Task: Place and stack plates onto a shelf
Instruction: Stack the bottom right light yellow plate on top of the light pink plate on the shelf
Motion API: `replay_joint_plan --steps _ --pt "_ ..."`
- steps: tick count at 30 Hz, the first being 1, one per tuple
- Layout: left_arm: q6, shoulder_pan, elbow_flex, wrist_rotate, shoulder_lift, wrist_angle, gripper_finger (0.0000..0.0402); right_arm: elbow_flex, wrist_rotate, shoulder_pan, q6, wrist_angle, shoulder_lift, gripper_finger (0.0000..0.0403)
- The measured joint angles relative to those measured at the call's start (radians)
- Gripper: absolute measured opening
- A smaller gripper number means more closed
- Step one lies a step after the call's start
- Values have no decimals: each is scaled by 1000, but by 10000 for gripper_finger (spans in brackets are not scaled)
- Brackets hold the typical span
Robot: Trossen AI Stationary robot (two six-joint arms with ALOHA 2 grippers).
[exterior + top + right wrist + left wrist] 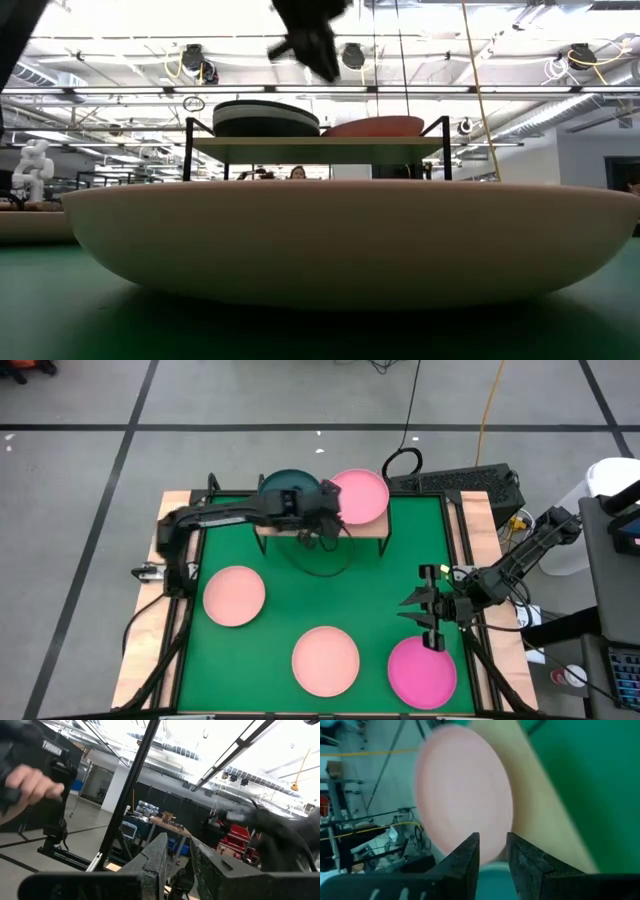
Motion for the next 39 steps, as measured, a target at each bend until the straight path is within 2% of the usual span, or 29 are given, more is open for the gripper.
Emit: replay_joint_plan --steps 3,10,15,20,25,29,35,39 --pt "-96 -39 0 31 -98 -28 104 0 0 0 2 -5 0 70" --pt "-317 -160 -12 33 -299 -111 104 0 27 0 39 -36 0 70" --pt "-433 -279 -182 25 -456 -62 104 0 37 0 67 -77 0 70" --pt "-545 -384 -498 -45 -642 158 104 0 161 -1 112 -128 0 70" --pt "-632 -447 -837 -116 -809 488 104 31 208 -7 134 -231 9 70" --pt "-667 -478 -1062 -120 -898 739 104 122 211 -44 207 -411 67 70" --pt "-677 -499 -1279 -124 -958 1036 104 277 185 -98 272 -660 198 71" --pt "-694 -504 -1363 -125 -961 1138 104 320 22 -118 305 -696 295 71"
